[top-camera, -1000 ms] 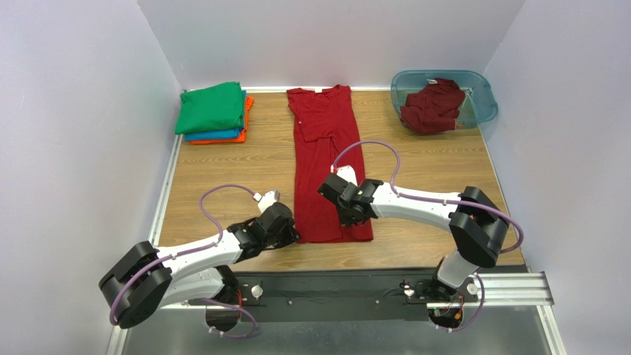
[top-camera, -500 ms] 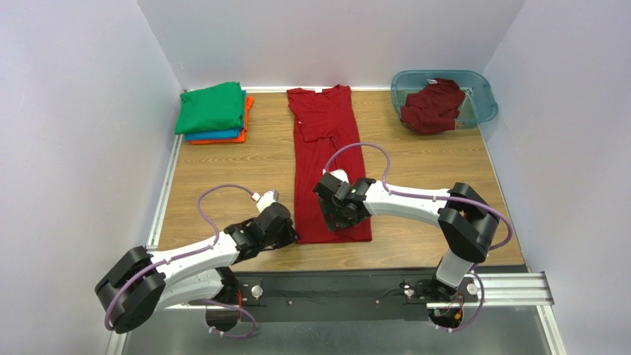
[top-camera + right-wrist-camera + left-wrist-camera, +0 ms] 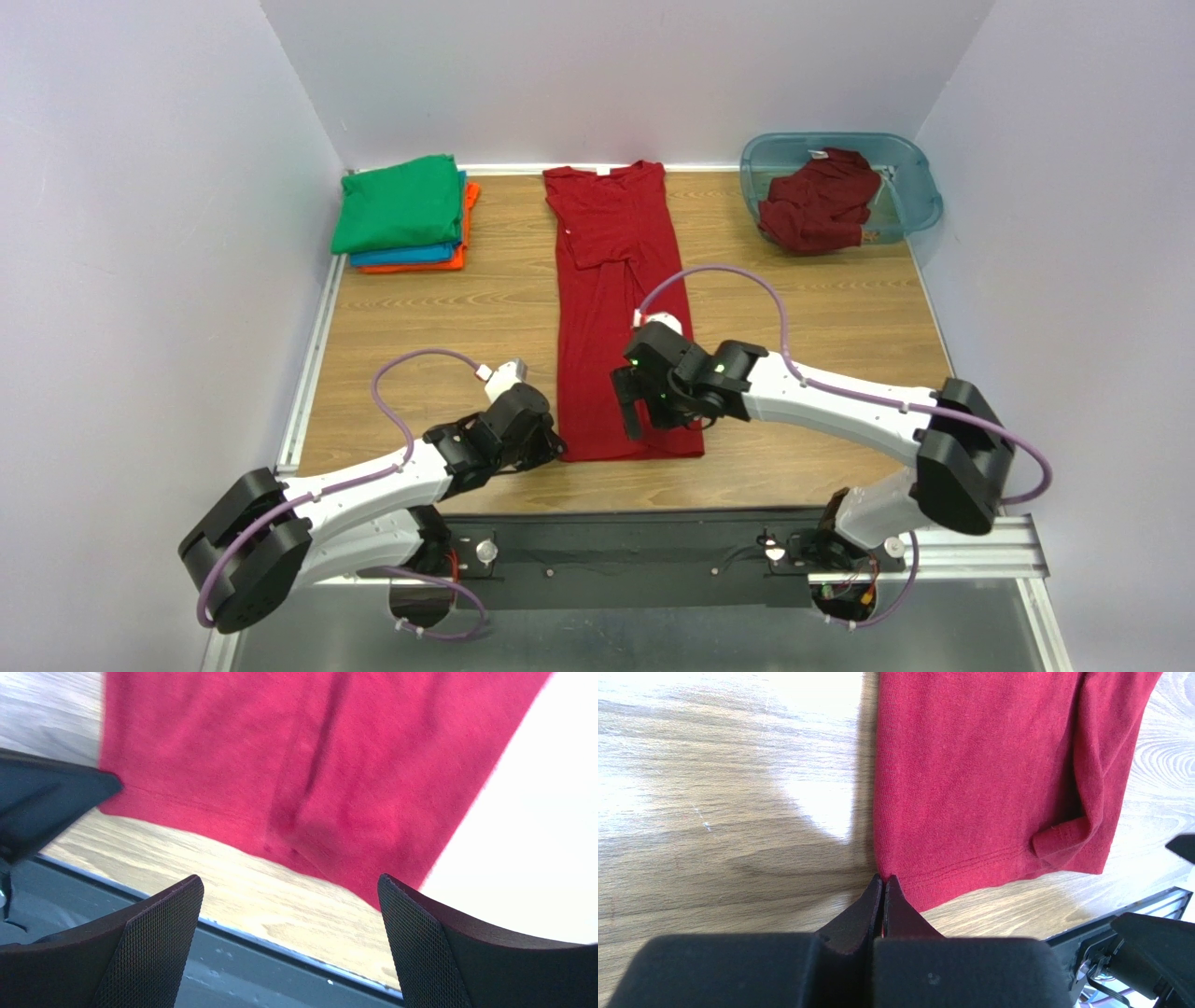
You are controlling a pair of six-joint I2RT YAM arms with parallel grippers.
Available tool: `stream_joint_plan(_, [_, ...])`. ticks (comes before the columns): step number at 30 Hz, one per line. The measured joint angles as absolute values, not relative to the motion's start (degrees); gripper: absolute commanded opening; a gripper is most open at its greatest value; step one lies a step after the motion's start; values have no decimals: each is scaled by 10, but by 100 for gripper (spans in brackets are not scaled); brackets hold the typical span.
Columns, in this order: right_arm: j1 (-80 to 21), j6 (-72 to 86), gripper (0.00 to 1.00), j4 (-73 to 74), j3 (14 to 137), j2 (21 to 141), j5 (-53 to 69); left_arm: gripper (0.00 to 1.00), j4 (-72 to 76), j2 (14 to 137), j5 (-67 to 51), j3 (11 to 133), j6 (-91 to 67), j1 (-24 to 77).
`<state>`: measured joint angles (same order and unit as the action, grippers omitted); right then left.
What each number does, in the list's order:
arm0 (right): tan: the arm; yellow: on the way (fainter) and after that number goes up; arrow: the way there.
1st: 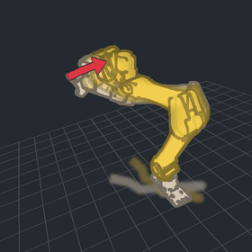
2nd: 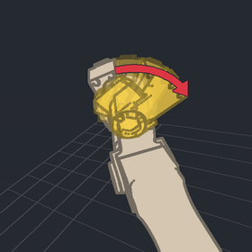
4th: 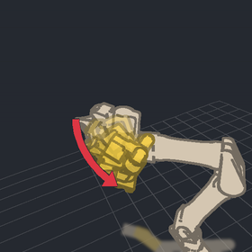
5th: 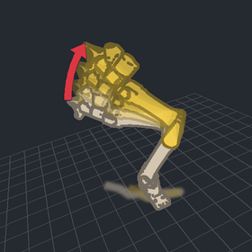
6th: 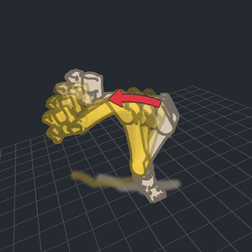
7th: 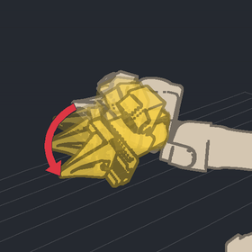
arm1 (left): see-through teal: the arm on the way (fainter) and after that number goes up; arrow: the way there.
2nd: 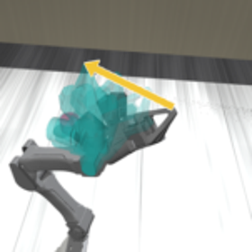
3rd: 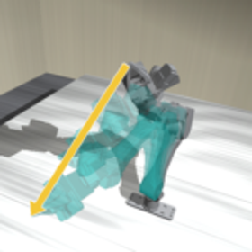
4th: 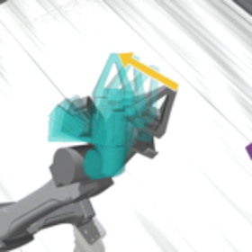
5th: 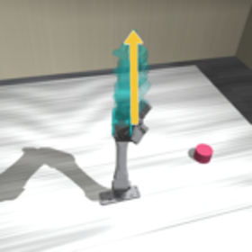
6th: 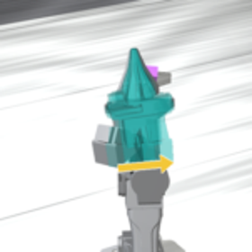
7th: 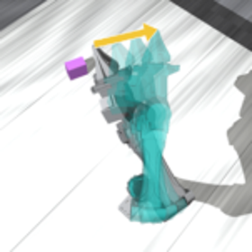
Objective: Fold and stack the t-shirts
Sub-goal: Fold the tshirt
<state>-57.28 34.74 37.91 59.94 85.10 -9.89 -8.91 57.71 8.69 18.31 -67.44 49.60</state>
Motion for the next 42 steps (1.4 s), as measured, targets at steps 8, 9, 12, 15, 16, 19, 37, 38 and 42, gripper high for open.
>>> stream_joint_plan(8, [-505,402,100,396,501,795,-117,0,-89,575,85,183,-675,496])
stream_joint_plan(9, [-495,406,99,399,494,793,-120,0,-89,575,85,183,-675,496])
stream_joint_plan(12, [-470,420,97,402,480,794,-128,0,-89,575,84,183,-675,496])
stream_joint_plan(15, [-467,427,90,403,478,799,-129,0,-88,575,84,183,-675,496])
stream_joint_plan(16, [-467,427,88,403,478,805,-129,0,-89,575,84,183,-675,496])
stream_joint_plan(19, [-467,430,84,400,474,822,-128,0,-89,575,84,182,-675,496])
stream_joint_plan(37, [-465,461,18,345,416,815,-70,0,-93,559,74,176,-677,496])
stream_joint_plan(38, [-465,461,15,340,405,803,-62,0,-94,553,71,175,-678,496])
stream_joint_plan(42, [-465,462,14,338,372,764,-31,0,-100,520,52,169,-680,496])
